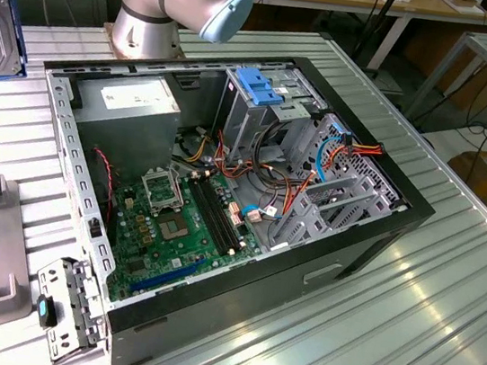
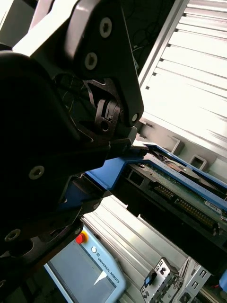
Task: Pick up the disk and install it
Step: 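Pick up the disk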
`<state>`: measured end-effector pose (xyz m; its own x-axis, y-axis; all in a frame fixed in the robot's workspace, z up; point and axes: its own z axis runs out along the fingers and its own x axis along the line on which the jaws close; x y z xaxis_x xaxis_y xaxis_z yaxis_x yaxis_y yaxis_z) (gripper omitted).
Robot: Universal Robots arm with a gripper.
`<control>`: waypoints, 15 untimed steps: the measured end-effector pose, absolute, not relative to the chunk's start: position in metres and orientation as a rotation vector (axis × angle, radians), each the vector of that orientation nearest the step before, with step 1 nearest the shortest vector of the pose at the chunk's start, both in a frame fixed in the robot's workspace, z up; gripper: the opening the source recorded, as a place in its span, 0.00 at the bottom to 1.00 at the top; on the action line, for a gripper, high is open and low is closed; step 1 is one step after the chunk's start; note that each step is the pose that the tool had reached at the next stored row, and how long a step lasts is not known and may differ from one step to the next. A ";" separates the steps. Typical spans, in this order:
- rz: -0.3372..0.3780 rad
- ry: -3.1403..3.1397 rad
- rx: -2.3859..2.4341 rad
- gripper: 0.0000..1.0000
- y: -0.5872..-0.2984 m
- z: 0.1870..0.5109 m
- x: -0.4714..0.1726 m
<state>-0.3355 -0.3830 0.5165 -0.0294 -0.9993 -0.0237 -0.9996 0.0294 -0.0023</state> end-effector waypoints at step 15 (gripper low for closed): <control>0.023 2.240 -2.176 0.37 -0.386 0.516 -0.320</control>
<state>-0.3198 -0.3859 0.5165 -0.0294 -0.9993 -0.0237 -0.9996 0.0294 -0.0022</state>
